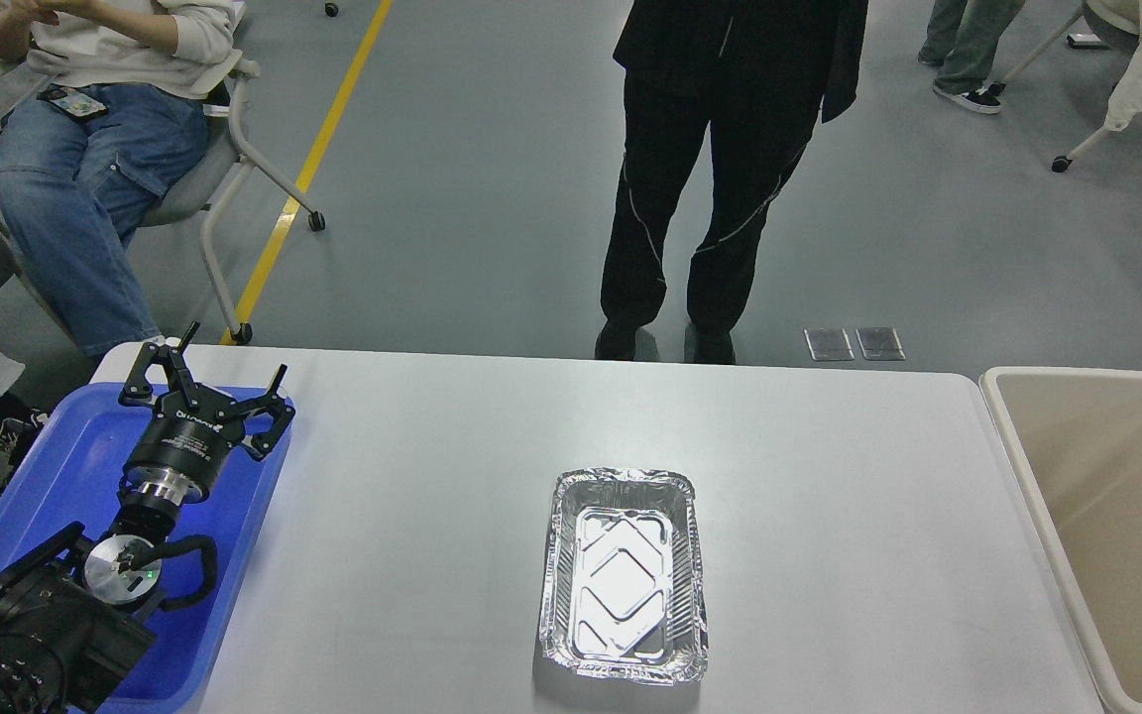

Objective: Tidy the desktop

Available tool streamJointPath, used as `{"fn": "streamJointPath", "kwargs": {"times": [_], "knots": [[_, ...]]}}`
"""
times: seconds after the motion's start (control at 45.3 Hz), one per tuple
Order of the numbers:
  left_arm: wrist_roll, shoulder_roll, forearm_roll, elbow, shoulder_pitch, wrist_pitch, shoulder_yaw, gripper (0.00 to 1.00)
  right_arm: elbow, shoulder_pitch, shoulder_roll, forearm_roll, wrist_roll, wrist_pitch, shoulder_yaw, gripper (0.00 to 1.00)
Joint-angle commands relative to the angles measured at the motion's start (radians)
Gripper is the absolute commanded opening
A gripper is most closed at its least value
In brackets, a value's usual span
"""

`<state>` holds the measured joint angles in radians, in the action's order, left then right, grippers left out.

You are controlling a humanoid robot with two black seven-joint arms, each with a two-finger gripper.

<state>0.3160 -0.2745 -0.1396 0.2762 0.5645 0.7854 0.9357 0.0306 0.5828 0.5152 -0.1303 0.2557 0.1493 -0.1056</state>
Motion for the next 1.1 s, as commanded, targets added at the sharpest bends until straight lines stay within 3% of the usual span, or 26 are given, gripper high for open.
{"fn": "streamJointPath", "kwargs": {"times": [0.0, 0.309, 0.795, 0.905, 1.081], "knots": [[0.000, 0.000, -0.002, 0.000, -0.002, 0.000, 0.000, 1.00, -0.014, 0.008, 0.005, 0.000, 0.000, 0.023, -0.002, 1.00], [0.002, 0.000, -0.002, -0.002, -0.002, 0.000, 0.000, 1.00, -0.011, 0.031, 0.009, 0.005, 0.004, 0.007, -0.066, 1.00], [0.002, 0.000, -0.003, -0.002, -0.002, 0.000, 0.000, 1.00, 0.006, 0.075, 0.054, 0.144, 0.004, -0.140, -0.357, 1.00], [0.002, 0.000, -0.003, -0.002, 0.000, 0.000, 0.000, 1.00, 0.110, 0.054, 0.098, 0.149, 0.004, -0.232, -0.538, 1.00], [0.002, 0.000, -0.003, -0.002, -0.002, 0.000, 0.000, 1.00, 0.403, -0.063, 0.172, 0.132, 0.007, -0.264, -0.741, 1.00]]}}
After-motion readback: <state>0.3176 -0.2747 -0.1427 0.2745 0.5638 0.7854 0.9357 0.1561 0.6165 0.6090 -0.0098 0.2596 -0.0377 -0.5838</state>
